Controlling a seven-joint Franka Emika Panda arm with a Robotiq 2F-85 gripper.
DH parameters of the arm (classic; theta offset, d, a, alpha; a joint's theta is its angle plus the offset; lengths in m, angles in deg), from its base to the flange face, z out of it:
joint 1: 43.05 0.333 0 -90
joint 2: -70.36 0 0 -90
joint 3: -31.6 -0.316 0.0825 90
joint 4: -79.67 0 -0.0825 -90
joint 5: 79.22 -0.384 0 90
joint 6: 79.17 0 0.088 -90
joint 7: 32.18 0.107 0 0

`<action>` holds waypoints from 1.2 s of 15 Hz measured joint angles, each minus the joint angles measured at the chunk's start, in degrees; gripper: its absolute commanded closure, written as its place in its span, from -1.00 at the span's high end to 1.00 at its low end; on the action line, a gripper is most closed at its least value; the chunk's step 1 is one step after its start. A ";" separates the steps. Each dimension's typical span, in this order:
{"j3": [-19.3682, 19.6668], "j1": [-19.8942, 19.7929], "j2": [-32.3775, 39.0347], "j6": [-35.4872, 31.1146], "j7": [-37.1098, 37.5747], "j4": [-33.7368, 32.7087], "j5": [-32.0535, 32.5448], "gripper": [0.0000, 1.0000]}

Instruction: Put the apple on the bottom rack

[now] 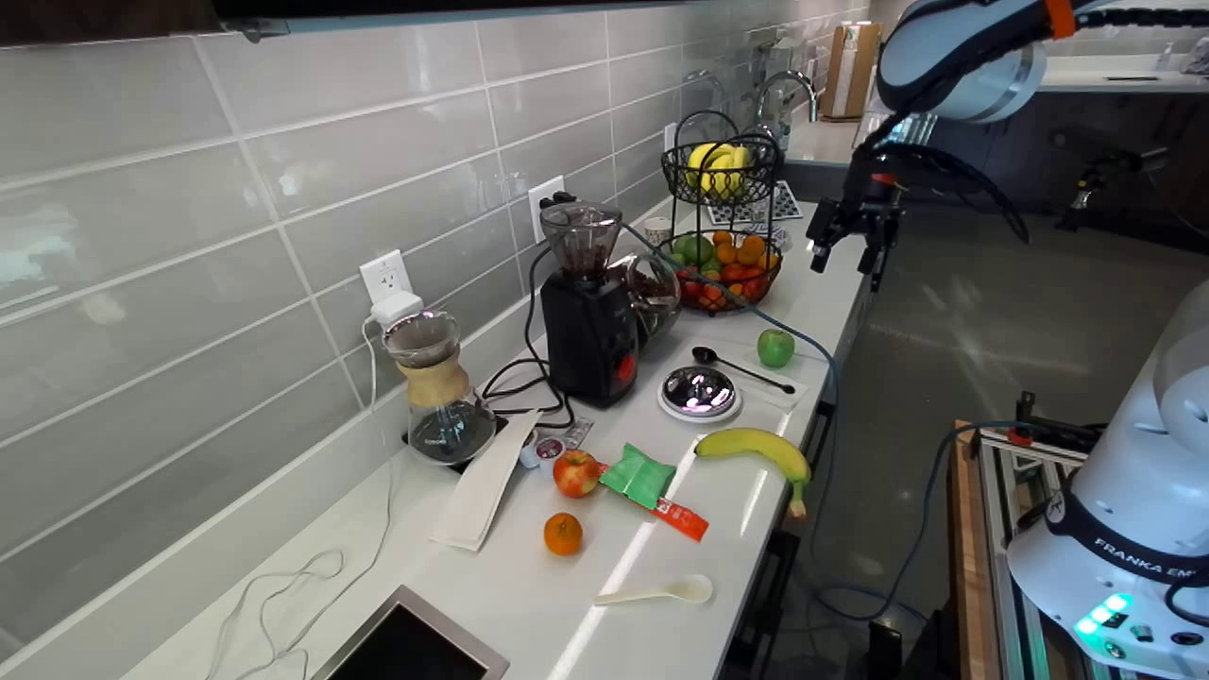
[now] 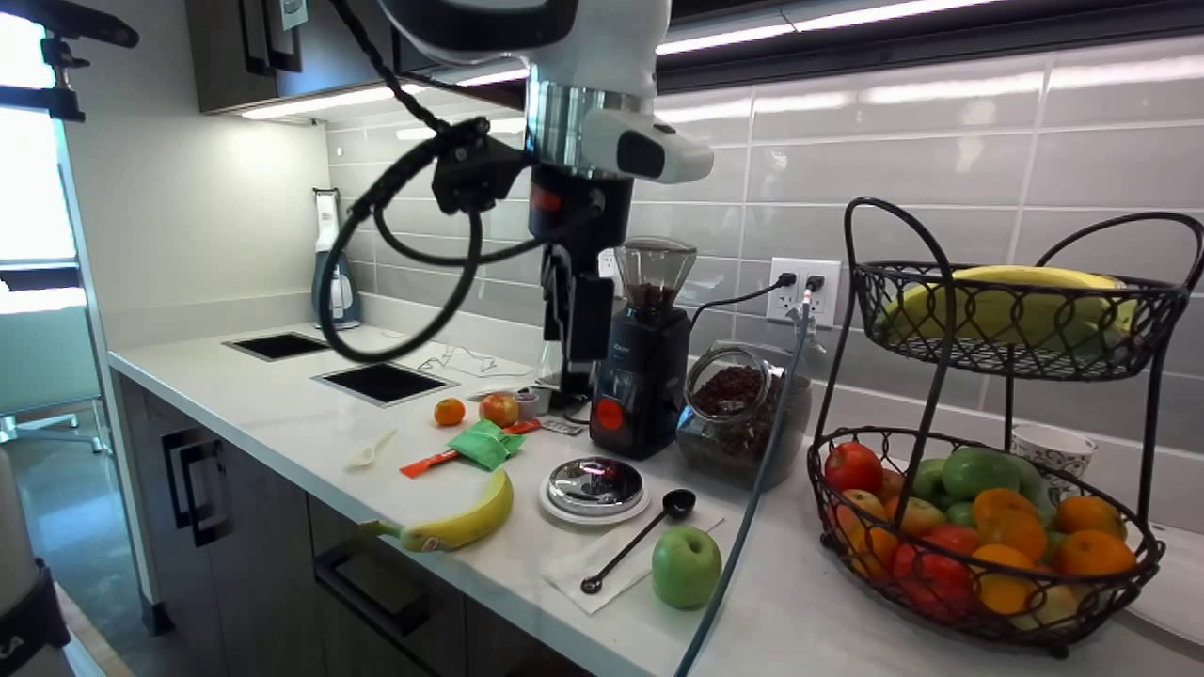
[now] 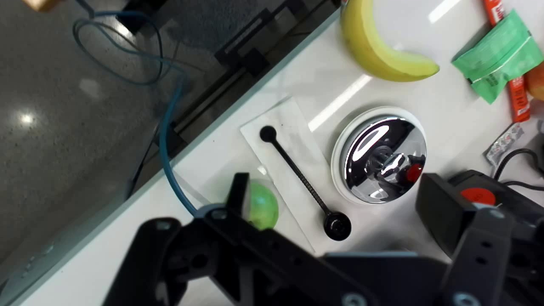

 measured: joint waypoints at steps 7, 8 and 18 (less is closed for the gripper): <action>0.78 2.69 3.65 -24.75 -9.84 11.06 -0.74 1.00; 1.03 2.99 5.15 -26.35 -10.45 11.06 -0.74 1.00; 1.25 3.32 14.98 -31.94 -11.37 10.68 -0.44 1.00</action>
